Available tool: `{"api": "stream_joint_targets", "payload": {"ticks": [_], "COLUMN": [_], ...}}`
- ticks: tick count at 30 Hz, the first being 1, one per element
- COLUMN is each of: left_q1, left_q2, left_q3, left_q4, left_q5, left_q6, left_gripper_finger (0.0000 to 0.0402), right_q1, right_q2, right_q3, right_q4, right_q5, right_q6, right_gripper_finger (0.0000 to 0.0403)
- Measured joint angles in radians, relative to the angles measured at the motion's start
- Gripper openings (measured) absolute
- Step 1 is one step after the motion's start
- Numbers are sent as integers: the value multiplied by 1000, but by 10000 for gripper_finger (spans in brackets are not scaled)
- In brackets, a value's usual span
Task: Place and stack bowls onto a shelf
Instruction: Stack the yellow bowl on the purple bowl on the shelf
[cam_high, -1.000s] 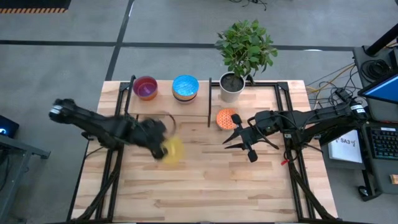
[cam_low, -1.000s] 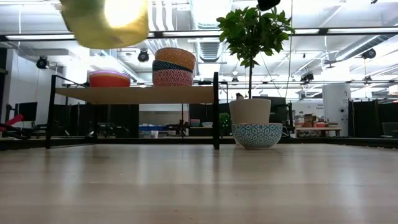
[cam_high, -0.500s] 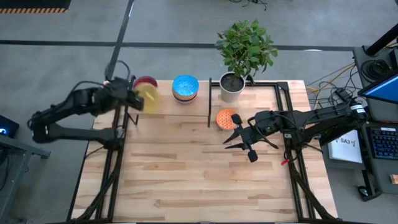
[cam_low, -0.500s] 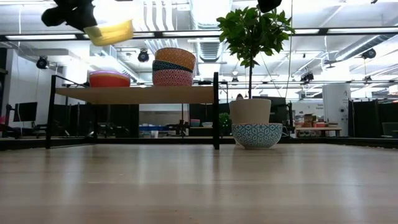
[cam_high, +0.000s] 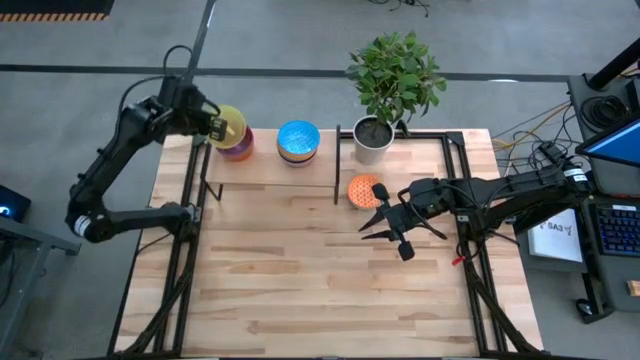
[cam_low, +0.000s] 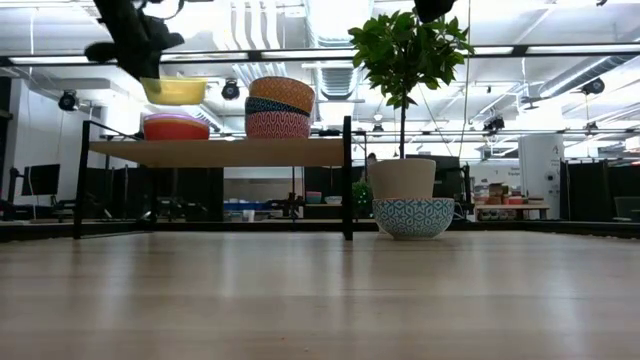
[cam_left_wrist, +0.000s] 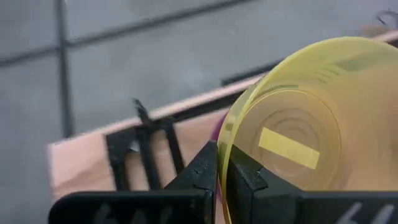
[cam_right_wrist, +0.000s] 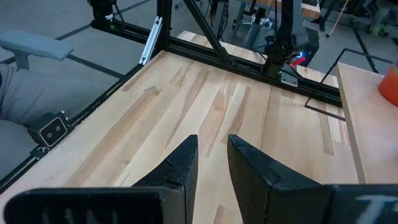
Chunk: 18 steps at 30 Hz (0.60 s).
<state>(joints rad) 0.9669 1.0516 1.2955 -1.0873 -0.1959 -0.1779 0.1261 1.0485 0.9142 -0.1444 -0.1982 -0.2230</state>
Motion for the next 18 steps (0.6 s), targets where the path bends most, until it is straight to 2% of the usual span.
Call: {"api": "stream_joint_targets", "payload": {"ticks": [4, 18], "left_q1": [39, 38], "left_q2": [52, 93], "left_q3": [30, 32], "left_q4": [-13, -36], "left_q5": [128, 93], "left_q6": [21, -4], "left_gripper_finger": [0, 0], "right_q1": [0, 0], "right_q2": [0, 0], "right_q3": [-1, -6], "right_q4": [0, 0], "right_q5": [0, 0], "right_q6": [-3, -13], "right_gripper_finger": [77, 77]}}
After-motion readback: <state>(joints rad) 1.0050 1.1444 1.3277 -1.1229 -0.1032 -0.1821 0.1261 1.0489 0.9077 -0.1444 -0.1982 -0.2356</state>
